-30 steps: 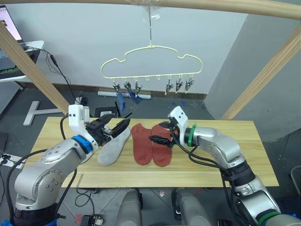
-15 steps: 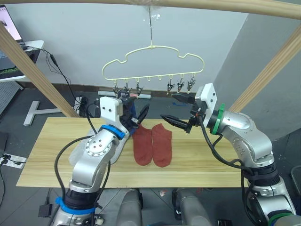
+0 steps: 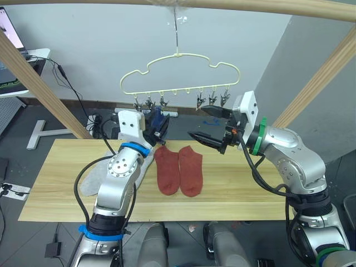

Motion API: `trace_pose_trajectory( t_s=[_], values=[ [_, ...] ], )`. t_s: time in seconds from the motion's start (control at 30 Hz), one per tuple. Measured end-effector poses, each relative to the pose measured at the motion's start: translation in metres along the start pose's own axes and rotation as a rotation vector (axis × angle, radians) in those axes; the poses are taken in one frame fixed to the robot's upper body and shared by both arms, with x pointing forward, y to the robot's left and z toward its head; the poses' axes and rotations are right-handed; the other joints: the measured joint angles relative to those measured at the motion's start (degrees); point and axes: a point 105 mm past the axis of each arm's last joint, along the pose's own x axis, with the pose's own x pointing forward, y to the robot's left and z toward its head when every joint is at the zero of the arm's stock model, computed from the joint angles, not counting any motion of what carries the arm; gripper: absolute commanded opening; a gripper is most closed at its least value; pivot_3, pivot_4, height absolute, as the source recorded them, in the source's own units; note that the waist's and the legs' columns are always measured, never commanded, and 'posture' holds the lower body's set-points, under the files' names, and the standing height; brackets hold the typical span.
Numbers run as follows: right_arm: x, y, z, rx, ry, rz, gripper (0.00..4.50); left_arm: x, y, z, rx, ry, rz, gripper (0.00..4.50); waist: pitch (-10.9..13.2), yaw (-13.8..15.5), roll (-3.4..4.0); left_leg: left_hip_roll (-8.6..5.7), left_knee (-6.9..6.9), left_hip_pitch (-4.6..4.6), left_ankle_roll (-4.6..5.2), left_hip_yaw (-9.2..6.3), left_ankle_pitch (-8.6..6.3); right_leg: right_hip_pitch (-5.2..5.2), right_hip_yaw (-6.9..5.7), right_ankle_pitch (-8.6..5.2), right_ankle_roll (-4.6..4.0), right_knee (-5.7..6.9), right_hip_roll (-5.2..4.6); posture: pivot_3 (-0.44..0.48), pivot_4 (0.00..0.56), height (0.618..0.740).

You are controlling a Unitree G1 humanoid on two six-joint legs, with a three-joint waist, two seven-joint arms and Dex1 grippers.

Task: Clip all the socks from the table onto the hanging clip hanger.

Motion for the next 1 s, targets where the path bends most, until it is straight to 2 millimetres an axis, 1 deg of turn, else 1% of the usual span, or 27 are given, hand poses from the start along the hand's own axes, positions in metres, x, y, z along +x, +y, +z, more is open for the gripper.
trace_pose_trajectory(
  t_s=[0.4, 0.5, 0.7, 1.0],
  values=[
    [0.004, -0.002, 0.02, -0.015, -0.038, 0.023, 4.5, 0.02, 0.001, 0.004, 0.014, -0.031, -0.029, 2.06, 0.0, -0.2, 0.0, 0.0, 0.04, 0.0, 0.0, -0.01, 0.0, 0.0, -0.01, 0.0, 0.0, 0.06, 0.01, -0.115, 0.257, 0.74],
    [0.004, -0.003, 0.019, -0.008, -0.035, 0.021, 4.5, 0.023, 0.0, 0.003, 0.017, -0.035, -0.036, 2.06, 0.0, -0.2, 0.0, 0.0, 0.04, 0.0, 0.0, -0.02, 0.0, 0.0, -0.02, 0.01, -0.01, 0.07, 0.0, -0.116, 0.257, 0.74],
    [0.003, -0.004, 0.019, 0.0, -0.033, 0.013, 4.5, 0.027, 0.0, 0.008, 0.03, -0.056, -0.039, 2.06, 0.0, -0.3, 0.0, 0.0, 0.06, 0.01, 0.0, -0.02, 0.0, 0.0, -0.01, 0.01, -0.01, 0.11, 0.0, -0.125, 0.259, 0.74],
    [0.002, -0.006, 0.019, 0.007, -0.029, 0.005, 4.5, 0.029, -0.002, 0.005, 0.045, -0.051, -0.036, 2.06, 0.0, -0.3, 0.0, 0.0, 0.07, 0.01, 0.0, -0.02, 0.0, 0.0, -0.01, 0.01, -0.01, 0.14, 0.01, -0.133, 0.258, 0.74]
  ],
)
